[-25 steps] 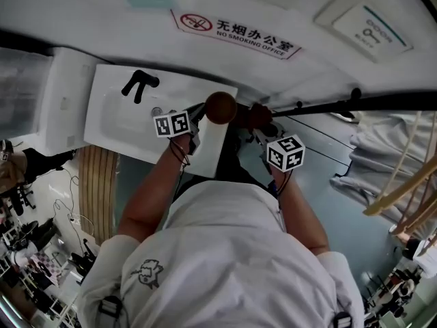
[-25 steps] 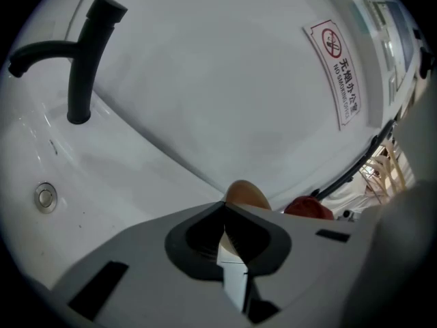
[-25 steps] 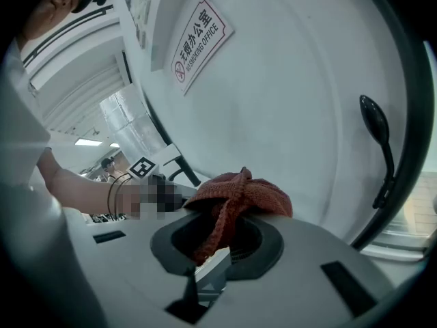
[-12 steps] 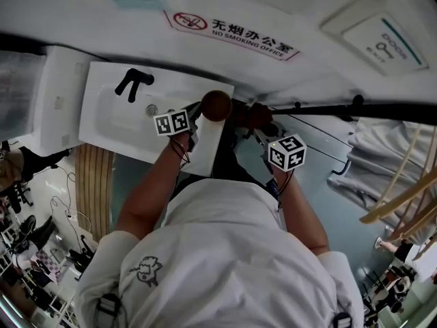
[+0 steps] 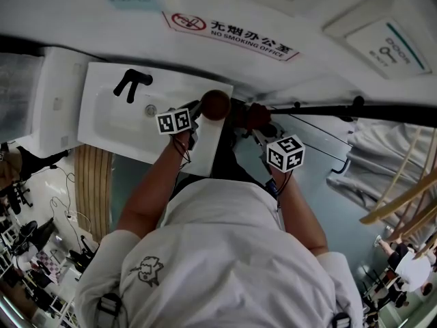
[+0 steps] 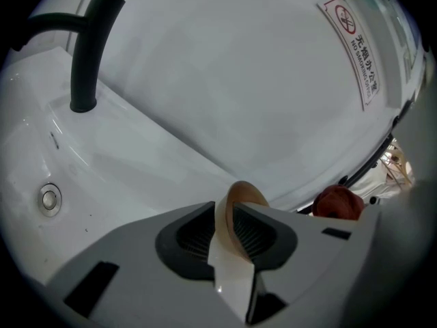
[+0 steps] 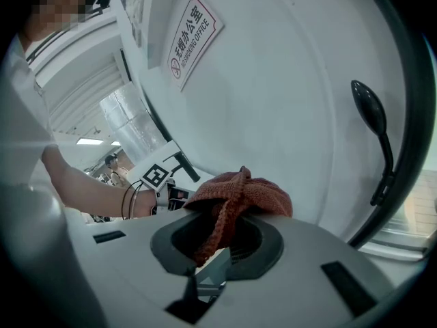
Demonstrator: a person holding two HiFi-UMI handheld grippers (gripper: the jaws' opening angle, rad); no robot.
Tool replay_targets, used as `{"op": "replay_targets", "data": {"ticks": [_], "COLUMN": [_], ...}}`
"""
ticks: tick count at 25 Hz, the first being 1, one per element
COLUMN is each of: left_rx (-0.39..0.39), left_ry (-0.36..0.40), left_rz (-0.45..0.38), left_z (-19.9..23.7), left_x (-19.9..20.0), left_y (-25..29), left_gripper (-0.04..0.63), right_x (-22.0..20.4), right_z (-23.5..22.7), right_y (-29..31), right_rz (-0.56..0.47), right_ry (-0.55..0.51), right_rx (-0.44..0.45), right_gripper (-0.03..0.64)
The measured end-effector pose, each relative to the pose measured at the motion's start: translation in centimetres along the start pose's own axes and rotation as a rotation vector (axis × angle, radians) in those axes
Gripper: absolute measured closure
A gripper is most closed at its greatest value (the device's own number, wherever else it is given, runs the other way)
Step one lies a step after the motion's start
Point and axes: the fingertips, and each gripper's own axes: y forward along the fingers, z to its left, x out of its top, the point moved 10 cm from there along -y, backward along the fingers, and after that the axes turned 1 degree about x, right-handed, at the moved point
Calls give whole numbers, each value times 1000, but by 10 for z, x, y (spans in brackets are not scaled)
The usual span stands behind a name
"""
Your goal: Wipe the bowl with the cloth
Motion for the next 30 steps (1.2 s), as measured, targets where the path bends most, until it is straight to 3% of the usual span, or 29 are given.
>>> {"op": "replay_targets", "data": {"ticks": [5,11,17,24,30], "left_rx": [20,-12,-26,-47,-75], "left_ry": [45,91,253,573,695], "left_rz": [-6,-45,-99,-199,-323], "left_z": [-1,-8,-32,-76,-87], "left_x": [3,13,30,41,39], "left_y": [-7,-31,-74,-155,-228], "left_gripper": [471,487,578,581,581], "right_x": [1,9,23,40,54], "right_z": [2,14,43,94,144], "right_y": [0,3,7,-2,-6], "right_rz": [-7,-30,-72,-156,-225], "right_ry": [-5,-31,-86,-170,-220], "right_rx": [-5,-1,2,3,28], "right_gripper": [566,565,566,566,566]}}
